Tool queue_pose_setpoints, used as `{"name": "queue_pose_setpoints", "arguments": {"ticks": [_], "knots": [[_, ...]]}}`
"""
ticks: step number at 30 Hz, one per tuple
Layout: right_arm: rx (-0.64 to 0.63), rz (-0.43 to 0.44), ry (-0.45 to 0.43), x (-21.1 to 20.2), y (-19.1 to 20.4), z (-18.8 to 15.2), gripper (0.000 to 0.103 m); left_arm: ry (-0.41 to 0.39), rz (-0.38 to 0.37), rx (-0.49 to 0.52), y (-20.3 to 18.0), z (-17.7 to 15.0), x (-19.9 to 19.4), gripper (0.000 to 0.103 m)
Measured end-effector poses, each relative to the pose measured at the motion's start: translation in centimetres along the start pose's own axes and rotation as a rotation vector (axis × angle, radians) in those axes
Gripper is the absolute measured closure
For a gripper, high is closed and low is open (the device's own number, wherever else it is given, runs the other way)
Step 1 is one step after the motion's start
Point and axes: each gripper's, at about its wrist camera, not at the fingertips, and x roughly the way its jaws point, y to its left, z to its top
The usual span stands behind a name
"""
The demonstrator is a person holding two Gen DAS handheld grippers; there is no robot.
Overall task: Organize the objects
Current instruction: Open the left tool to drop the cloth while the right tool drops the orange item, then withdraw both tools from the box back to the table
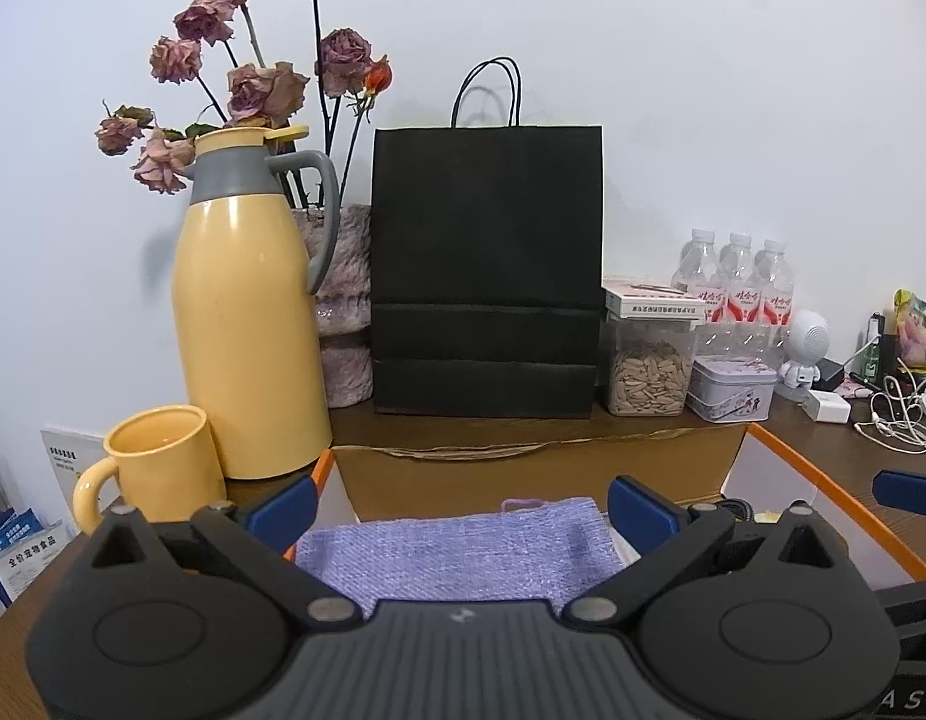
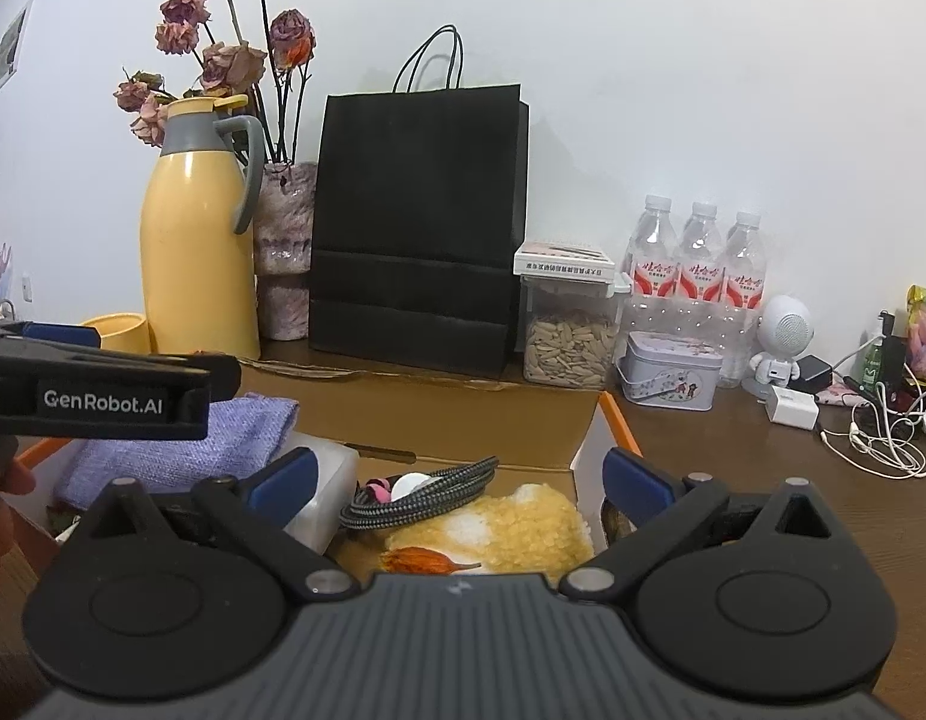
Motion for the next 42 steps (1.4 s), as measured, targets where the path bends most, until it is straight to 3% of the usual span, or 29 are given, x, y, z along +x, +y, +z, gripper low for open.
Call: {"name": "queue_pose_setpoints", "arguments": {"ticks": [12, 19, 42], "knots": [[-0.02, 0.007, -0.039, -3.2, 0.2, 0.0, 0.0, -0.034, -0.055, -0.026, 0.5, -0.2, -3.3, 0.0], [-0.049, 0.031, -0.05, -5.1, 0.3, -1.1, 0.0, -0.042, -0.092, -0.021, 1.4, -2.0, -5.9, 0.0], [-0.055, 0.106, 0.11, -9.8, 1.1, -6.6, 0.0, 0.133, -0.094, 0.013, 3.0, -8.4, -9.5, 0.0]]}}
